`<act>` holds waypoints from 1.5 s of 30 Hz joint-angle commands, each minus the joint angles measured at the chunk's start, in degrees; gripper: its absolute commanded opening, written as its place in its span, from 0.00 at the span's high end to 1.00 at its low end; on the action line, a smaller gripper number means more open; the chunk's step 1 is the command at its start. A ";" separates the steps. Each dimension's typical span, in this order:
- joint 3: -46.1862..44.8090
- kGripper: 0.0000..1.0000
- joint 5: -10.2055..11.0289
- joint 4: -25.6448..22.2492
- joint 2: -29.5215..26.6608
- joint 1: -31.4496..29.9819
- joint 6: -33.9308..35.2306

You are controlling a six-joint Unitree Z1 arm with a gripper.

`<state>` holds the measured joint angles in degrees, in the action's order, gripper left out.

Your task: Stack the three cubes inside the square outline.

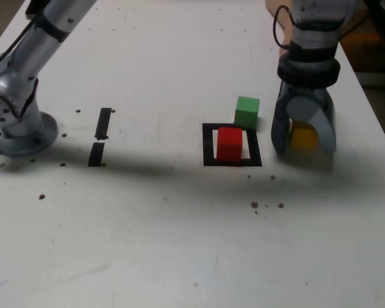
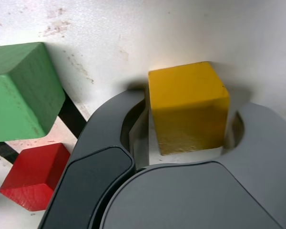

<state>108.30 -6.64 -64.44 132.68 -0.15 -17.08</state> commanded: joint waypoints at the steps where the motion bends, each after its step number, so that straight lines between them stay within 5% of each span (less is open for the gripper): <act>1: -0.16 0.97 -0.10 0.16 -0.16 -0.37 0.03; 10: -0.67 1.00 1.02 0.02 -3.58 -2.51 0.34; 21: -7.85 1.00 3.60 -2.95 -17.81 -6.53 4.15; 31: -23.84 1.00 1.51 -0.39 -28.36 -6.75 6.02; 45: -32.35 0.99 -0.58 8.50 -27.55 -6.74 5.70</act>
<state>76.06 -7.09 -56.17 105.01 -6.94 -11.28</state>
